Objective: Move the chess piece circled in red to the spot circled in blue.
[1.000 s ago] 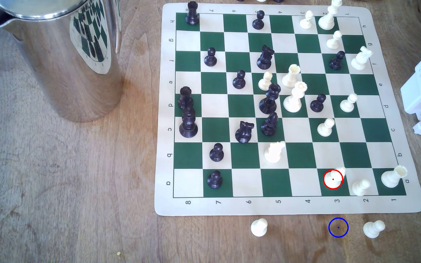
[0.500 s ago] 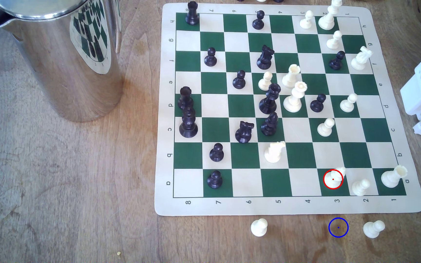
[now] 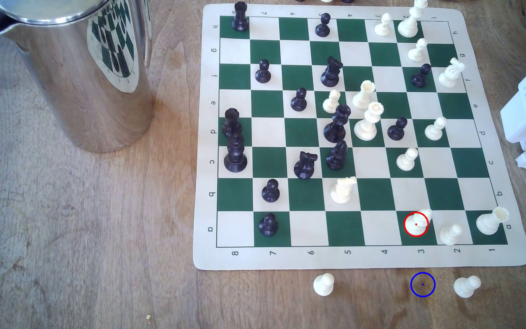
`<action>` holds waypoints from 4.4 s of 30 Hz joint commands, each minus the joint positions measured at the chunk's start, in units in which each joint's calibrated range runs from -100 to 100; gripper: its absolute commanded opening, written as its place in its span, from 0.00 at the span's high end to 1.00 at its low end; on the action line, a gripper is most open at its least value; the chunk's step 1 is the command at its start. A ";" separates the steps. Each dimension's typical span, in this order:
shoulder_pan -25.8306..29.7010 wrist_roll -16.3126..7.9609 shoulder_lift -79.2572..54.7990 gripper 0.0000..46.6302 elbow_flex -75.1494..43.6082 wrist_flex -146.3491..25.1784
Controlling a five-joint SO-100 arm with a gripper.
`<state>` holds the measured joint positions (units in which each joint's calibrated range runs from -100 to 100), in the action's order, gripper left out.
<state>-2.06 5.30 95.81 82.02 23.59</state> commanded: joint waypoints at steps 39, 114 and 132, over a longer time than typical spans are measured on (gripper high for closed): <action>28.70 -17.29 -30.62 0.59 -32.60 -99.34; 32.45 -19.78 -75.10 0.99 -37.77 -73.22; 31.98 -19.39 -67.46 0.99 -52.28 -86.73</action>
<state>29.28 -14.19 25.26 38.09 -61.43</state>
